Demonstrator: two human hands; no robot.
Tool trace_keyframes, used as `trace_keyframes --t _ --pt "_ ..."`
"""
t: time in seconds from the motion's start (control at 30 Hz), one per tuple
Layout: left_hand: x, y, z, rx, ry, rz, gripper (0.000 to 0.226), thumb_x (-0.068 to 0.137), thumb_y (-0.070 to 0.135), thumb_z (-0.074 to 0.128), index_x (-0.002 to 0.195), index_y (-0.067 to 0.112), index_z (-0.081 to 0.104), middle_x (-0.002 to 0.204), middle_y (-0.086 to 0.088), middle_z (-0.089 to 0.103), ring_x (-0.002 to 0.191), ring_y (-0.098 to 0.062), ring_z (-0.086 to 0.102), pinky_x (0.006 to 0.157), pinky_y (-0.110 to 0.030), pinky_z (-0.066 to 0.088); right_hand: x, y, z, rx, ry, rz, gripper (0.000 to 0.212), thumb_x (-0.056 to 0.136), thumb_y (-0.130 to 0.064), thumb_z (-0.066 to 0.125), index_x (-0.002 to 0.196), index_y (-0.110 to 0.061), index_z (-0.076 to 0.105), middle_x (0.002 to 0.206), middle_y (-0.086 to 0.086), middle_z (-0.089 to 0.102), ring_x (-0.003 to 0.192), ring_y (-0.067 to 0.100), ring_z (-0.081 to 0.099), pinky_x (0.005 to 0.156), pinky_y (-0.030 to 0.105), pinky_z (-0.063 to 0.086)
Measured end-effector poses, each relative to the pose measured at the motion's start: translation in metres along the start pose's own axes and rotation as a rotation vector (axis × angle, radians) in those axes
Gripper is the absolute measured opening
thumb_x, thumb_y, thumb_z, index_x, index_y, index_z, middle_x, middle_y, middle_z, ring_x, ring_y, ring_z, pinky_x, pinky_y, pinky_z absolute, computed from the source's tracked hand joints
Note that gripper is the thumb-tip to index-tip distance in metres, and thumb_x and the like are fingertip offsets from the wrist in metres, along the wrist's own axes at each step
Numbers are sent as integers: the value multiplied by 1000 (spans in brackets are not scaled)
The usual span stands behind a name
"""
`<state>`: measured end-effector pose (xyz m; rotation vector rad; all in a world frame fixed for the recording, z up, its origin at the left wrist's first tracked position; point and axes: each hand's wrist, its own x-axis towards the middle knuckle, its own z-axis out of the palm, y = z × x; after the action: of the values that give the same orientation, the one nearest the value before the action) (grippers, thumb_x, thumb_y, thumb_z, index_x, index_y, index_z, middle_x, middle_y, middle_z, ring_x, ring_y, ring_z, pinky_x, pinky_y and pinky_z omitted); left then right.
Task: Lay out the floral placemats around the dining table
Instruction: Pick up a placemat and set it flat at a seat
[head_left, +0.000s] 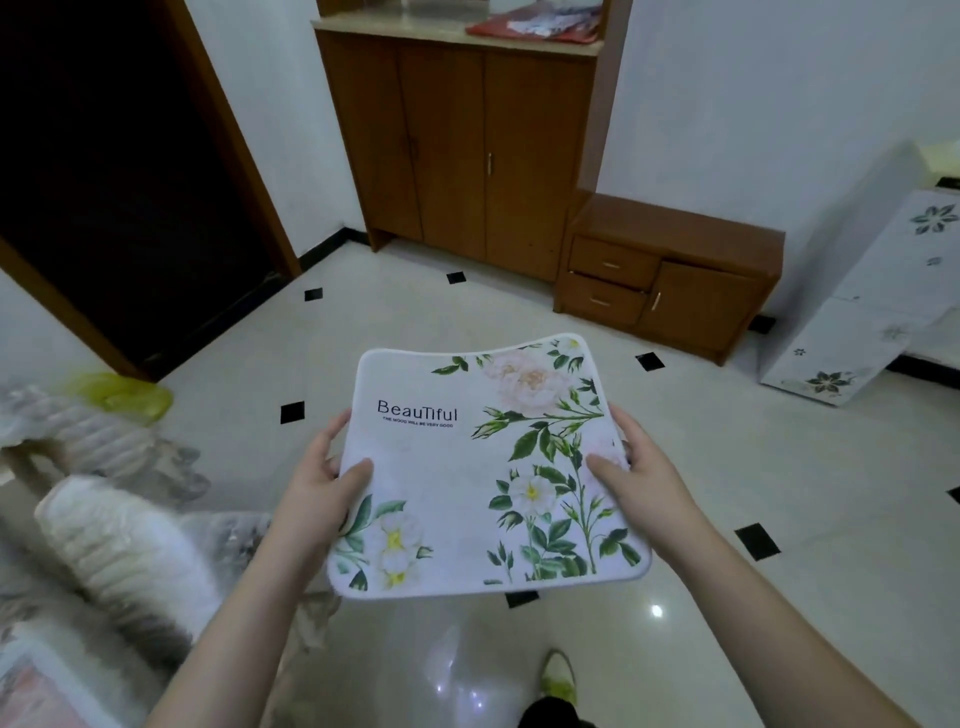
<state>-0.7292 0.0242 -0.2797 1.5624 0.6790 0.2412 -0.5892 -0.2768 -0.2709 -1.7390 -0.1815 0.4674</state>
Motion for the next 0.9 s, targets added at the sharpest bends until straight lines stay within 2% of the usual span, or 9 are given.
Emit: trace_keyframes --t 0.07,0.13,0.3,0.43,0.53,0.63,0.77,0.9 --pt "21 14 6 -14 22 -15 59 96 6 57 137 47 45 94 -15 76 79 -41 73 64 -50 61 32 -9 -7 18 -26 -8 60 97 -7 56 142 -41 39 121 -5 69 98 20 72 83 49 59" --pt "39 29 14 -31 37 -34 58 97 8 58 135 50 46 96 -17 75 81 -42 73 66 -52 60 63 -20 -15 37 -50 -11 57 97 -8 56 134 -48 44 118 -7 71 96 19 73 82 50 60" --pt "79 56 27 -88 82 -55 57 97 9 60 135 50 46 97 -17 75 81 -42 73 56 -44 60 136 -45 -30 79 -165 -10 53 97 -10 57 120 -57 50 111 -9 74 89 22 75 72 49 62" --pt "102 80 22 -130 130 -42 56 96 6 60 135 44 49 97 -23 74 81 -46 72 57 -49 60 182 -67 -26 156 -245 9 49 98 -10 57 123 -51 51 109 -6 75 89 27 75 67 49 62" --pt "119 103 13 -135 179 -2 54 96 6 59 134 43 49 98 -22 74 82 -47 72 63 -54 60 214 -86 -13 198 -314 14 47 98 -7 56 121 -48 53 107 -3 75 89 30 75 63 46 61" --pt "135 123 2 -133 257 23 51 97 7 57 133 43 50 96 -21 75 82 -45 72 68 -56 60 246 -109 10 206 -361 5 47 98 -4 55 126 -41 51 107 0 76 89 32 74 64 48 61" --pt "155 144 -16 -169 314 41 48 98 7 56 134 37 51 96 -19 75 84 -43 72 64 -51 62 282 -139 42 146 -411 -28 48 97 -4 53 105 -51 58 100 -2 76 83 33 75 60 47 61" --pt "188 156 -55 -234 382 75 47 97 3 56 134 32 52 97 -19 75 85 -42 73 65 -50 62 327 -177 83 106 -490 -46 49 96 -6 54 104 -55 58 98 -3 77 83 33 75 59 46 61"
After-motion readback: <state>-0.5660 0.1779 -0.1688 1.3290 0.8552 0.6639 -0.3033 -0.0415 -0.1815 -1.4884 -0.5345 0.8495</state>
